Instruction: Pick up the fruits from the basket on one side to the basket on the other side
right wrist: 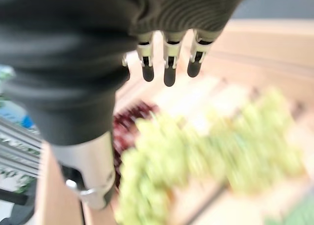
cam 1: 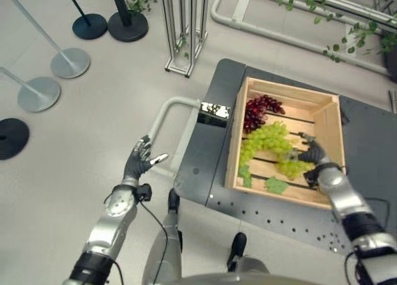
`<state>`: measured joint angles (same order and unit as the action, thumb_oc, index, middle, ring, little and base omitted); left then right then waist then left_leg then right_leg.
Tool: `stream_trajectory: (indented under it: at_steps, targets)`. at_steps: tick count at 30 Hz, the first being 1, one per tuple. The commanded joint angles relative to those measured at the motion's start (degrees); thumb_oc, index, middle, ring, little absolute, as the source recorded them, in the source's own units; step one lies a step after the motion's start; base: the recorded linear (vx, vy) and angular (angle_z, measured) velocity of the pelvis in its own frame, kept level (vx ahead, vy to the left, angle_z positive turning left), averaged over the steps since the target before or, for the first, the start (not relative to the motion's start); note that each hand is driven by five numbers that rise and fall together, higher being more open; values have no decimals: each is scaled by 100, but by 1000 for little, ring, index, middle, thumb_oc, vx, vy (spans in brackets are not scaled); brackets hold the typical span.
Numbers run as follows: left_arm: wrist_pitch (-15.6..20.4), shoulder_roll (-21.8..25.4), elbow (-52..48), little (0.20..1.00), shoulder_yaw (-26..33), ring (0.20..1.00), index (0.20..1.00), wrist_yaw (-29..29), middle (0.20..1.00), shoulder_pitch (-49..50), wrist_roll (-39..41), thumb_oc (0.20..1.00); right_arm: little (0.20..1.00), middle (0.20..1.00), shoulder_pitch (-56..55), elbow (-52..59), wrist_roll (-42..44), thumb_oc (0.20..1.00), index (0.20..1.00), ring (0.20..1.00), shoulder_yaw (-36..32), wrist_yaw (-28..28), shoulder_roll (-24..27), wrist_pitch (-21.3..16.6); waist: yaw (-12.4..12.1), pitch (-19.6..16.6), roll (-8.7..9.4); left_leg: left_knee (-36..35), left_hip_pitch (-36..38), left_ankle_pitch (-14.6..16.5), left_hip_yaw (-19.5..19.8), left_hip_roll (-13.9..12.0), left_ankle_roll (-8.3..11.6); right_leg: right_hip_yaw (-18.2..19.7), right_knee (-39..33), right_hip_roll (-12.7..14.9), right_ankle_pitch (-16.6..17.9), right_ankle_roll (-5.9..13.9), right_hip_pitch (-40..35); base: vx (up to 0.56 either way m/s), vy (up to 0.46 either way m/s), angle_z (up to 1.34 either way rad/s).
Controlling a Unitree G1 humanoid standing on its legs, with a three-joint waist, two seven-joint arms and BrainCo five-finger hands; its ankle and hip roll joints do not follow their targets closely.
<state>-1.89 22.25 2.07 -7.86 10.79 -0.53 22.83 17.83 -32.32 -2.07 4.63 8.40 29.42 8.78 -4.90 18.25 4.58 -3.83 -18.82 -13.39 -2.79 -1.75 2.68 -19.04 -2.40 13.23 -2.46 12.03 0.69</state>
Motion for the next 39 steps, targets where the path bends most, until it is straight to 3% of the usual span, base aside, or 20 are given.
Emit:
stream_trajectory:
  at_steps: [1,10,16,22,30,39]
  targets:
    - [396,-69,-205,1000,173,1000,1000,229,1000,-151,329,1000,1000,1000,578,-327,142,1000,1000,1000,-38,614,24,-146,-151,310,106,240,367,940,146,119,-83,265,346,288,778,-15,947,0,0,0]
    - [556,-225,-103,1000,152,1000,1000,593,1000,-184,515,1000,1000,1000,1041,-1805,742,1000,1000,1000,22,1143,-396,-210,-255,617,-152,263,212,893,168,143,-63,232,391,293,773,-36,1083,-1,2,2]
    - [613,-217,-199,1000,99,1000,1000,691,1000,-171,585,1000,1000,1000,1373,-2663,1027,1000,1000,1000,-75,1385,-228,-215,-317,755,-290,231,174,875,184,143,-29,203,380,270,741,-48,1105,7,2,1]
    - [627,-202,-235,1000,-6,1000,1000,751,1000,-227,593,1000,1000,1000,1388,-2869,1129,1000,1000,1000,-225,1528,-39,-252,-294,799,-278,215,133,860,193,152,-36,190,361,264,761,-48,1140,0,0,0]
    - [636,-272,-190,1000,-67,1000,1000,860,1000,-360,644,1000,1000,1000,1312,-2851,1133,1000,1000,1000,-188,1561,-201,-268,-251,829,-250,195,143,875,180,153,-45,202,360,257,760,-52,1158,2,-1,1]
    - [629,-283,-330,1000,-324,1000,1000,852,1000,-460,706,1000,1000,1000,2018,-3769,901,1000,1000,1000,301,1337,-392,-105,-378,936,-387,191,129,870,205,151,-27,174,362,245,715,-57,1157,0,0,0]
